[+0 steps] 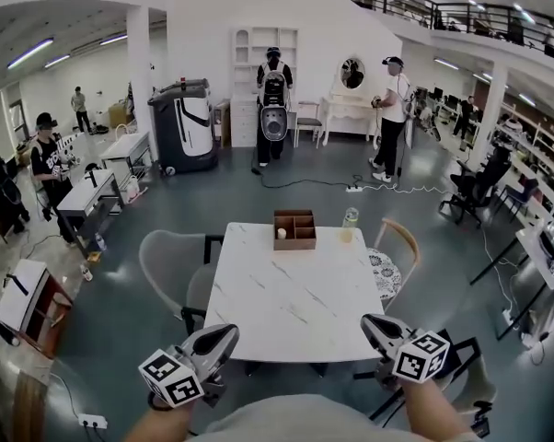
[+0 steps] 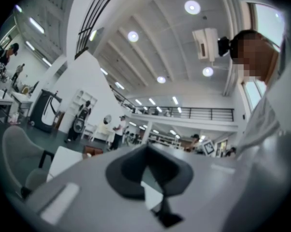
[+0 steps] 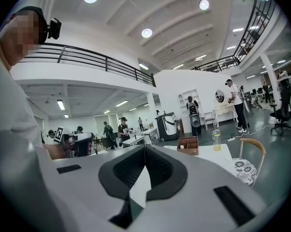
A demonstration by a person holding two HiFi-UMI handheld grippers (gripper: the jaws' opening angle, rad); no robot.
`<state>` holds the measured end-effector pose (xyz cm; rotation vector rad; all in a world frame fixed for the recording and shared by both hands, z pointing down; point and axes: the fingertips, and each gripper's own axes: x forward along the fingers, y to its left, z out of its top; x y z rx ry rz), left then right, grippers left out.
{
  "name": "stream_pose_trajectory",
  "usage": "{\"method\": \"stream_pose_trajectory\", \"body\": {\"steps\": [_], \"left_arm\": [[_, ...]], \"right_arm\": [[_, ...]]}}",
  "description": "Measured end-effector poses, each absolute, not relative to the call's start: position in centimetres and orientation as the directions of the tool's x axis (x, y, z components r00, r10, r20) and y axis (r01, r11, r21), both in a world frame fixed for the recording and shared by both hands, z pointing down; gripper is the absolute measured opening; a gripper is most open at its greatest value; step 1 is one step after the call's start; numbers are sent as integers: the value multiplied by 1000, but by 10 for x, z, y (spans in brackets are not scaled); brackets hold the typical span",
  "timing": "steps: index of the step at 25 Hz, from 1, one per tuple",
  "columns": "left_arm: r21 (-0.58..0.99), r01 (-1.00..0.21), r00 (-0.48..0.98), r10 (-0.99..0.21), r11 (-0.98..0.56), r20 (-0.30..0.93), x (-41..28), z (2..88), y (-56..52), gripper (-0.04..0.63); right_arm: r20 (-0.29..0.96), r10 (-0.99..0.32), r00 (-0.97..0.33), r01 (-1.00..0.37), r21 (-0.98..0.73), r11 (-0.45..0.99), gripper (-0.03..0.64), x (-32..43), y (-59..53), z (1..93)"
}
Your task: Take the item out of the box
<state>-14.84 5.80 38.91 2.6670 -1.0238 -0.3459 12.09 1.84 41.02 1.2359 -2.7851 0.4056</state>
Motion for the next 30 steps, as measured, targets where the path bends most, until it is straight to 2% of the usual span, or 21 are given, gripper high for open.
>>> {"method": "stream_pose_trajectory", "body": {"steps": [7,16,30], "left_arm": [[335,-605,733,-670,-722,-120,-197,394,24,2],[350,-607,723,-679,-713,-129,-245,398,-17,2],[375,-622,711,-696,-688,-100,-236,405,-57,2]], "right_arm": [[192,-734,-651,-758,-219,615,9,75,-18,410],[211,-761,-614,-788,-208,579,9,54,-60,410],[227,-728,-647,-762,-247,599,9,53,-113,428]]}}
